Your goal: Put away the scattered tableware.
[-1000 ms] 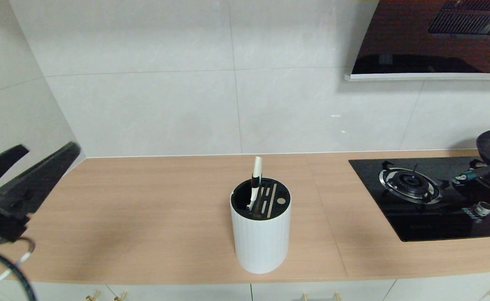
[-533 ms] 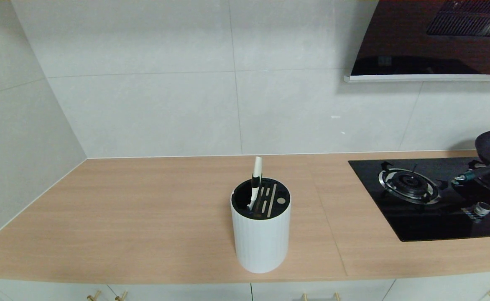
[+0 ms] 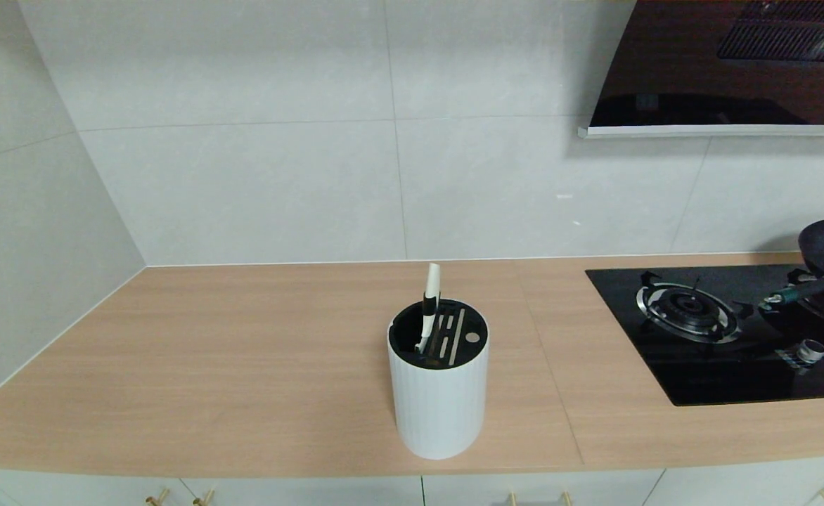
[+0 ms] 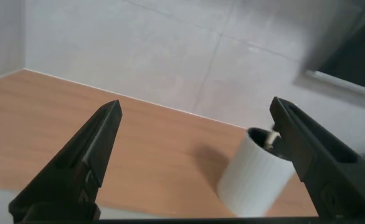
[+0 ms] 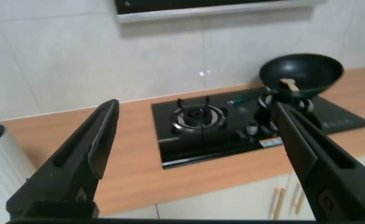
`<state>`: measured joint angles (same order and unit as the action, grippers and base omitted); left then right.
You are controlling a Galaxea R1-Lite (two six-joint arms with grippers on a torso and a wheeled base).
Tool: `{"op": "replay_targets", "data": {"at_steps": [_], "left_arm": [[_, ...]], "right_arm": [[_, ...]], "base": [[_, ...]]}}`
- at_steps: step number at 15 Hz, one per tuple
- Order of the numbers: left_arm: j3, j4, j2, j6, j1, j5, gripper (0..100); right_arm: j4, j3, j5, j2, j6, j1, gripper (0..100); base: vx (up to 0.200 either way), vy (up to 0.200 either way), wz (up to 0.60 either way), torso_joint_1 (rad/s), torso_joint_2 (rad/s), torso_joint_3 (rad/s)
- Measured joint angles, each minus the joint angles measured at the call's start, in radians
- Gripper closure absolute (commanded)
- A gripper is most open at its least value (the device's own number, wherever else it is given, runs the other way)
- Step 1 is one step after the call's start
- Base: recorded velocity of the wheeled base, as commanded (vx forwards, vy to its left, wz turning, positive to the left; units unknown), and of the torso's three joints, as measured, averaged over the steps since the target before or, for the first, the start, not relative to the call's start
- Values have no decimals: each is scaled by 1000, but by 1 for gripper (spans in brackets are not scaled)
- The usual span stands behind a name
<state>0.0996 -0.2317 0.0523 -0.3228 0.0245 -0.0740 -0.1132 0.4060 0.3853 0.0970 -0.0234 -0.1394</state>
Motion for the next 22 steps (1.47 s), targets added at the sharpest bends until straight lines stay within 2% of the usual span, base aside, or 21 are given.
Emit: {"op": "replay_targets", "data": {"at_steps": [1,2,4,6,7,8,10,12,15,17,19,22], "left_arm": [[-39,-4,-18,6,-15,0,0],[-67,12,-30,34,-23,7,0],[-89,82,-45,123,-30,21,0],[-93,197,-50,263,-31,19,0],[-93,207,-51,299,-31,23,0],[-96,226,-52,322,-31,32,0],[-97,231,-53,326,-31,34,0],[-98,231,-53,313,-30,34,0],[-98,231,-53,311,-30,33,0],[-98,230,-53,311,-30,33,0],[-98,231,-54,311,-30,33,0],[-98,230,-54,311,-30,33,0]], "right_arm": [[1,-18,1,-2,-45,12,0],[1,-40,1,-3,-64,24,0],[2,-96,-19,-21,-55,80,0],[16,-160,-52,-59,-12,120,0],[57,-201,-58,-72,1,130,0],[96,-237,-60,-79,8,135,0],[164,-334,-63,-89,26,140,0],[158,-388,-97,-93,31,140,0],[162,-401,-224,-95,38,139,0],[160,-404,-262,-96,35,139,0],[116,-404,-416,-97,30,138,0],[116,-404,-416,-97,23,139,0]], "base": [[0,0,0,0,0,0],[0,0,0,0,0,0],[0,0,0,0,0,0],[0,0,0,0,0,0],[0,0,0,0,0,0],[0,0,0,0,0,0],[0,0,0,0,0,0],[0,0,0,0,0,0],[0,0,0,0,0,0],[0,0,0,0,0,0],[0,0,0,0,0,0],[0,0,0,0,0,0]]}}
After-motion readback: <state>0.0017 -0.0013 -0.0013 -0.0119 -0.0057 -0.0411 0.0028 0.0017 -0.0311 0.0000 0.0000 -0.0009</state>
